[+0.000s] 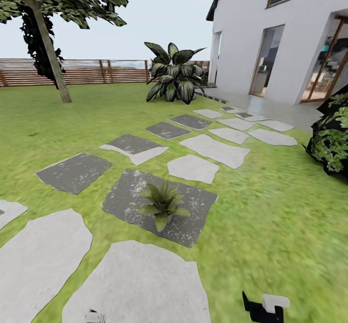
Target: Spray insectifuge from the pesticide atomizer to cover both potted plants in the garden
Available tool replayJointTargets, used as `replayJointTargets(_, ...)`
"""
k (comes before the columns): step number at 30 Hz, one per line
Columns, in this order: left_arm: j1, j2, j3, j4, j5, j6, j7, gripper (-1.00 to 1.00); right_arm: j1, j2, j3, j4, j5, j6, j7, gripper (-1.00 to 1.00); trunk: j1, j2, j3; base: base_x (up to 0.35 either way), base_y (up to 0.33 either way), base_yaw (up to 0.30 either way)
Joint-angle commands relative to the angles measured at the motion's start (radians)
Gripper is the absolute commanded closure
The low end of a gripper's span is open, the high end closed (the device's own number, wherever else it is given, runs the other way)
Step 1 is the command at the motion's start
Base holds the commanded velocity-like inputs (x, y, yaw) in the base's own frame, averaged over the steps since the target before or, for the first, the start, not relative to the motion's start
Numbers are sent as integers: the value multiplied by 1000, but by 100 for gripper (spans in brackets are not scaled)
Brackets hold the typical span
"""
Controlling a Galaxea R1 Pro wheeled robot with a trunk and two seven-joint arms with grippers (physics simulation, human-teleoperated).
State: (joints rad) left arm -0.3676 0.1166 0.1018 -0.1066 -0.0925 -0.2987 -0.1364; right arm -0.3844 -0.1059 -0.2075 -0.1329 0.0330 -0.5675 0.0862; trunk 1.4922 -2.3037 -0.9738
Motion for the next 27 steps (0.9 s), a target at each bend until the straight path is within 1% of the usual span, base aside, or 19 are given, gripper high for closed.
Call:
replayJointTargets(1,-1,0,9,1,-10,-3,-2,100,-1,0,-9,1,3,-3,8,-100,0,0,-1,339,0,-17)
replayJointTargets(5,-1,0,9,1,-10,-3,-2,100,-1,-1,-9,2,6,-3,8,-100,0,0,-1,339,0,-3)
replayJointTargets(10,-1,0,9,1,-10,-3,-2,100,-1,-1,-9,1,24,-3,7,-100,0,0,-1,339,0,0)
replayJointTargets(18,-1,0,9,1,-10,-3,-3,100,-1,0,-9,1,25,-3,7,-100,0,0,-1,339,0,-4)
replayJointTargets(20,-1,0,8,1,-15,-3,-4,100,-1,0,-9,2,25,-3,6,-100,0,0,-1,317,0,-64)
replayJointTargets(25,-1,3,-1,-1,-23,-1,-14,100,-1,-1,-9,1,24,-3,5,-100,0,0,-1,95,0,-19)
replayJointTargets(27,-1,3,-14,-10,-40,2,-19,100,-1,0,-8,-1,25,-2,5,-100,0,0,-1,12,0,-2)
